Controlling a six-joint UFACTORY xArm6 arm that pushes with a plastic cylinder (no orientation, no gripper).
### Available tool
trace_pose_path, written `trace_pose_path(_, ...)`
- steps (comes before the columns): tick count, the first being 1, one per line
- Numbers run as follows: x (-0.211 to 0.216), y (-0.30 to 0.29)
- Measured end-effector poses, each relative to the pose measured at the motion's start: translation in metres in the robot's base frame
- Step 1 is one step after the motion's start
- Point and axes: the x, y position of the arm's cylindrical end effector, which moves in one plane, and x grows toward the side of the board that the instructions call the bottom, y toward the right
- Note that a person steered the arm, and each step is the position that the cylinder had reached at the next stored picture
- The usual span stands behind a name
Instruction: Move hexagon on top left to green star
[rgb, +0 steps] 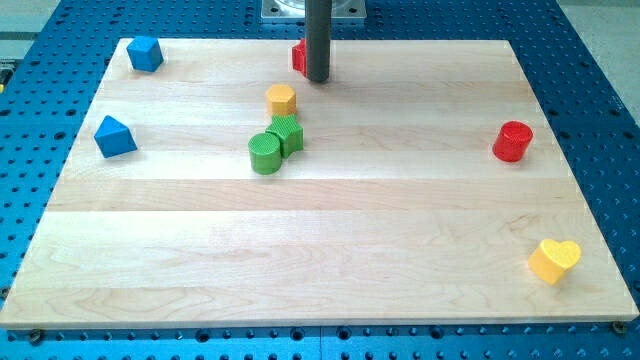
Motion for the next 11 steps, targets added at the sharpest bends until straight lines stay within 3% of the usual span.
trace_pose_path(1, 0.012, 0.022)
trace_pose_path(2, -0.048, 0.083)
trace_pose_path(3, -0.072, 0.078)
trace_pose_path(4, -0.039, 0.077)
trace_pose_path(7, 0.022, -0.047)
trace_pose_path(8, 0.059, -0.049)
trace_pose_path(11, 0.059, -0.056)
